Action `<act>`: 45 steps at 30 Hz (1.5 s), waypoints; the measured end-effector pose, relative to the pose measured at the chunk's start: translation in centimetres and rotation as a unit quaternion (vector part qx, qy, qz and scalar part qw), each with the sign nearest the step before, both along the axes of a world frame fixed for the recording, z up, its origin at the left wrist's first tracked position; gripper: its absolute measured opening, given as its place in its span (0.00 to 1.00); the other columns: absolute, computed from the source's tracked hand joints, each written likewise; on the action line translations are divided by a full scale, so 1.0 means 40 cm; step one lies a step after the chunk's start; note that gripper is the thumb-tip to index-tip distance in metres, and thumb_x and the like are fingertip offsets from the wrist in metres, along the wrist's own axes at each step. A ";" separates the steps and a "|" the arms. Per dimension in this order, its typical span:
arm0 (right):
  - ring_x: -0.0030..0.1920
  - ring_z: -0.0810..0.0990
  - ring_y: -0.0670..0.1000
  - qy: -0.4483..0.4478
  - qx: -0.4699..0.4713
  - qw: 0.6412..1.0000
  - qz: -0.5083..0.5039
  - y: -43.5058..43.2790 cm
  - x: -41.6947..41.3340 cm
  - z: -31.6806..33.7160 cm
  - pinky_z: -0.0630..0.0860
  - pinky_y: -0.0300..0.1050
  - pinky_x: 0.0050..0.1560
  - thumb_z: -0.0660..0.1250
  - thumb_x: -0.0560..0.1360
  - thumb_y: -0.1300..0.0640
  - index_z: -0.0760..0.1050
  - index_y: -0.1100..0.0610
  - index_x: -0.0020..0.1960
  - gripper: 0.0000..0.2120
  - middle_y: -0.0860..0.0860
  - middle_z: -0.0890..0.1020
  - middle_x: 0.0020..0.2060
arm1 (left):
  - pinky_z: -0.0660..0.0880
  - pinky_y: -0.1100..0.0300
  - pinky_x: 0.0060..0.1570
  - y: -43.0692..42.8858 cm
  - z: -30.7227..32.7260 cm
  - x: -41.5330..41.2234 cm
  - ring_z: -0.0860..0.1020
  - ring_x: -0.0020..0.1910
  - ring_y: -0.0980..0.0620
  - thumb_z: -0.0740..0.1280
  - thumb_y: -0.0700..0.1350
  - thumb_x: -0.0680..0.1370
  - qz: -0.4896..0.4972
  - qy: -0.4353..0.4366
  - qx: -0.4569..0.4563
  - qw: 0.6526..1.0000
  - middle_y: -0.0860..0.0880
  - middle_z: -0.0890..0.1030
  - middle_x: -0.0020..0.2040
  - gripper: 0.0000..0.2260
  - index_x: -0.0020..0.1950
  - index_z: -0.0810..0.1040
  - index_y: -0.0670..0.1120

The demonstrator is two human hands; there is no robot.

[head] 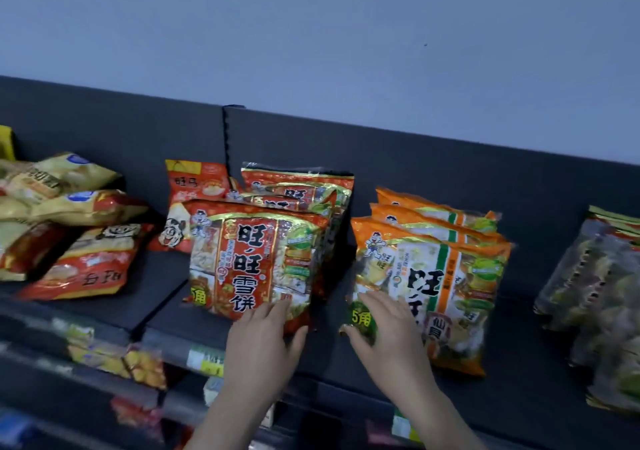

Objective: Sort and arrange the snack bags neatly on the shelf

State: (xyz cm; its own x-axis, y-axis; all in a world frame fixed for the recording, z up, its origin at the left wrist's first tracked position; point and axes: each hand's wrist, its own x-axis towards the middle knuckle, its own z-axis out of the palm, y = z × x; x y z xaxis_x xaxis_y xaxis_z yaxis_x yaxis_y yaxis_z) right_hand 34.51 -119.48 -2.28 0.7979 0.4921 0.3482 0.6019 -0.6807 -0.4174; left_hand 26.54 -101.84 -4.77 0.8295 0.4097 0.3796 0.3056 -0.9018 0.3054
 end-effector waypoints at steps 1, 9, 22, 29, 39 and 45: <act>0.75 0.58 0.45 0.008 -0.007 1.000 0.013 0.025 -0.004 -0.004 0.41 0.37 0.73 0.62 0.79 0.45 0.63 0.49 0.75 0.26 0.42 0.65 0.73 | 0.78 0.53 0.42 0.017 0.000 -0.017 0.81 0.46 0.46 0.72 0.57 0.72 0.016 0.000 -0.006 1.000 0.51 0.83 0.49 0.21 0.60 0.80 0.48; 0.72 0.63 0.44 0.021 -0.016 0.989 0.147 0.259 -0.065 -0.029 0.47 0.40 0.76 0.63 0.79 0.46 0.67 0.50 0.73 0.24 0.43 0.69 0.71 | 0.76 0.52 0.55 0.196 0.006 -0.186 0.79 0.57 0.46 0.67 0.58 0.76 0.147 0.002 -0.033 0.989 0.49 0.81 0.60 0.25 0.68 0.75 0.47; 0.74 0.62 0.47 0.018 -0.056 0.978 0.200 0.742 -0.205 -0.066 0.49 0.45 0.77 0.61 0.80 0.46 0.64 0.51 0.75 0.25 0.45 0.67 0.72 | 0.72 0.54 0.61 0.633 -0.004 -0.375 0.73 0.64 0.47 0.61 0.59 0.79 0.210 0.031 -0.033 0.977 0.50 0.76 0.66 0.25 0.73 0.68 0.50; 0.73 0.64 0.48 0.018 -0.102 0.982 0.160 0.974 -0.230 -0.102 0.49 0.49 0.78 0.62 0.80 0.53 0.63 0.51 0.75 0.24 0.47 0.69 0.72 | 0.72 0.55 0.56 0.897 -0.021 -0.382 0.74 0.60 0.48 0.60 0.59 0.79 0.166 0.105 -0.008 0.980 0.51 0.77 0.61 0.22 0.69 0.70 0.51; 0.63 0.76 0.51 0.083 -0.122 0.980 0.131 1.112 -0.149 -0.130 0.71 0.46 0.64 0.59 0.81 0.58 0.80 0.57 0.60 0.13 0.49 0.73 0.69 | 0.73 0.55 0.57 1.027 -0.061 -0.314 0.73 0.63 0.47 0.64 0.52 0.77 0.104 0.139 -0.060 0.983 0.50 0.74 0.66 0.23 0.72 0.68 0.52; 0.31 0.74 0.41 0.092 0.077 0.974 0.190 1.081 -0.116 -0.016 0.69 0.37 0.33 0.65 0.79 0.56 0.81 0.53 0.51 0.06 0.44 0.79 0.33 | 0.76 0.54 0.51 1.053 0.012 -0.309 0.78 0.57 0.49 0.69 0.50 0.76 0.105 -0.064 -0.094 0.988 0.51 0.76 0.64 0.23 0.71 0.70 0.50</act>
